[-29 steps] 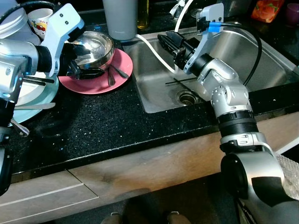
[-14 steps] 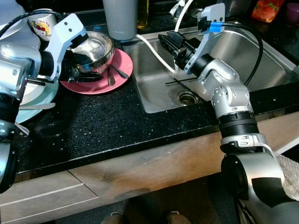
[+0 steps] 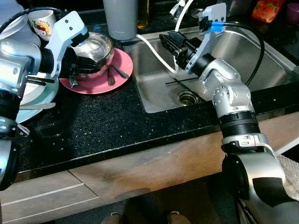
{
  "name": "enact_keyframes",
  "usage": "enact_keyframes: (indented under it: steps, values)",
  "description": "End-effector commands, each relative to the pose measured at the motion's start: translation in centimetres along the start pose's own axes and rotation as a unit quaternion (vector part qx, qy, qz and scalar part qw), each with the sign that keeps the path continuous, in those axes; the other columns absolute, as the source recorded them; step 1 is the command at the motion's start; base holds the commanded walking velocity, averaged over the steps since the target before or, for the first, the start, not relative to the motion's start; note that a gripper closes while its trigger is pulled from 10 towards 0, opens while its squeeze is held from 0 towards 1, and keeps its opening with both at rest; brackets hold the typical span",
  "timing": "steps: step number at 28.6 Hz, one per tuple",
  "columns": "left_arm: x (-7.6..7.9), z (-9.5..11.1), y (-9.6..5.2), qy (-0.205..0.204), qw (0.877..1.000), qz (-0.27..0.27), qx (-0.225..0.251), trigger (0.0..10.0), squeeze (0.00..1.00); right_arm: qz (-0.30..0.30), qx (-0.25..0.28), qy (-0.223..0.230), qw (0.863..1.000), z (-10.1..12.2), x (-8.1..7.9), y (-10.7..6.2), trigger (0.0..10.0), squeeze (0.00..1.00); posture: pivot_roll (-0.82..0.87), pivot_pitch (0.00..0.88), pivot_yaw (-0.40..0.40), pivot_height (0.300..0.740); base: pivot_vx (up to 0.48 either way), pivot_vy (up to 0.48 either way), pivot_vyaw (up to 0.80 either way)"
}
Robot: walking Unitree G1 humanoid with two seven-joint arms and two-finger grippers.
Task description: Kitchen organization
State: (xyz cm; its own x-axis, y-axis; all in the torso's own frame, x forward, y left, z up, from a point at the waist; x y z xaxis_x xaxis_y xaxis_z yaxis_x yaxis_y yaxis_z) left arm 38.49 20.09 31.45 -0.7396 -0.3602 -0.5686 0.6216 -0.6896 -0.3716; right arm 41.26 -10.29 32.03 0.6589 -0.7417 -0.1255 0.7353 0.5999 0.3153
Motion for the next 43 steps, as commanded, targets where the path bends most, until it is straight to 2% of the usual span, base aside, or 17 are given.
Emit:
enact_keyframes:
  steps: [1,9,10,13,17,19,21,23,24,25,28,35,39,40,41,42,43]
  values:
    - [-0.3,0.6,-0.2,0.009,1.0,0.003,0.017,0.0,0.0,0.002,-0.002,-0.001,1.0,0.0,-0.1,0.0,10.0,0.0,0.07,0.117,0.014,0.74,0.0,0.0,0.0]
    - [-0.7,1.4,-0.2,0.031,0.999,0.019,0.04,0.0,0.0,0.001,-0.001,-0.002,1.0,0.1,-0.1,0.0,10.0,0.0,0.07,0.116,0.016,0.74,0.0,0.0,0.0]
    - [-1.2,2.5,-0.1,0.062,0.995,0.046,0.058,0.0,0.0,-0.001,0.004,-0.002,1.0,0.3,0.0,0.0,10.0,0.0,0.07,0.116,0.016,0.74,0.0,0.0,0.0]
    - [-1.8,4.1,0.2,0.106,0.988,0.079,0.083,0.0,0.0,-0.006,0.015,0.0,1.0,0.7,0.0,-0.1,10.0,0.0,0.07,0.116,0.014,0.74,0.0,0.0,0.0]
    - [-1.6,5.8,0.8,0.144,0.978,0.089,0.118,0.0,0.0,-0.015,0.028,0.002,1.0,1.1,0.2,-0.1,10.0,0.0,0.07,0.114,0.015,0.74,0.0,0.0,0.0]
    - [-1.0,7.0,1.3,0.172,0.97,0.084,0.149,0.0,0.0,-0.019,0.035,0.005,0.999,1.5,0.2,-0.1,10.0,0.0,0.07,0.115,0.02,0.74,0.0,0.0,0.0]
    - [-0.6,7.3,1.6,0.194,0.966,0.08,0.15,0.0,0.0,-0.019,0.039,0.01,0.999,1.7,0.1,-0.1,10.0,0.0,0.07,0.115,0.021,0.74,0.0,0.0,0.0]
    - [0.9,7.3,2.6,0.263,0.953,0.059,0.137,0.0,0.0,-0.006,0.045,0.027,0.999,2.1,-0.5,-0.2,10.0,0.01,0.06,0.115,0.025,0.74,0.0,0.0,0.0]
    - [0.9,7.3,2.6,0.263,0.953,0.059,0.137,0.0,0.0,-0.006,0.045,0.027,0.999,2.1,-0.5,-0.2,10.0,0.01,0.06,0.115,0.025,0.74,0.0,0.0,0.0]
    - [1.6,7.2,3.0,0.288,0.947,0.05,0.132,0.0,0.0,0.002,0.05,0.037,0.998,2.3,-0.9,-0.2,10.0,1.0,0.06,0.118,0.027,0.74,0.0,0.0,0.0]
    - [3.3,6.1,3.9,0.343,0.932,0.023,0.112,0.0,0.0,0.022,0.062,0.068,0.996,2.6,-2.1,0.0,10.0,1.0,0.06,0.118,0.027,0.74,0.0,0.0,0.0]
    - [4.9,5.2,4.1,0.385,0.918,-0.003,0.092,0.0,0.0,0.034,0.07,0.09,0.993,2.9,-3.2,0.5,10.0,1.0,0.07,0.118,0.021,0.74,0.0,0.0,0.0]
    - [5.2,4.9,4.2,0.403,0.911,-0.002,0.088,0.0,0.0,0.029,0.045,0.046,0.997,2.4,-3.5,0.8,10.0,1.0,0.07,0.116,0.019,0.74,0.0,0.0,0.0]
    - [5.2,4.9,4.2,0.407,0.909,0.003,0.088,0.0,0.0,0.021,0.029,0.007,0.999,1.9,-3.3,0.8,10.0,0.07,0.07,0.116,0.019,0.74,0.0,0.0,0.0]
    - [5.1,4.9,4.2,0.411,0.907,0.007,0.088,0.0,0.0,0.015,0.017,-0.019,1.0,1.6,-3.3,0.8,10.0,0.07,0.07,0.115,0.021,0.74,0.0,0.0,0.0]
    - [5.1,5.0,4.1,0.414,0.906,0.013,0.09,0.0,0.0,0.007,0.009,-0.042,0.999,1.3,-3.1,0.7,10.0,0.0,0.06,0.114,0.02,0.74,0.0,0.0,0.0]
    - [5.1,5.0,4.1,0.414,0.906,0.013,0.09,0.0,0.0,0.007,0.009,-0.042,0.999,1.3,-3.1,0.7,10.0,0.0,0.06,0.114,0.02,0.74,0.0,0.0,0.0]
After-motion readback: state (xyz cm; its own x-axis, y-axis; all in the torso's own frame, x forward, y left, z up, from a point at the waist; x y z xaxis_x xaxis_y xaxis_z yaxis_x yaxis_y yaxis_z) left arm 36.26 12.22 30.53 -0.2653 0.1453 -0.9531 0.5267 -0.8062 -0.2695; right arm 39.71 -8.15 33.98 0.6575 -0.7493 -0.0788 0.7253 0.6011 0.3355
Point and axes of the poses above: a point about 5 cm out from each wrist's last joint towards the gripper, its own y axis pointing out of the wrist towards the gripper, its own z axis along the axis of the wrist's last joint, x = y × z, the point moved 3 cm from there along y, pointing out of the wrist towards the gripper, and after that the axes turned 11 degrees about y, right-handed, at the moved point
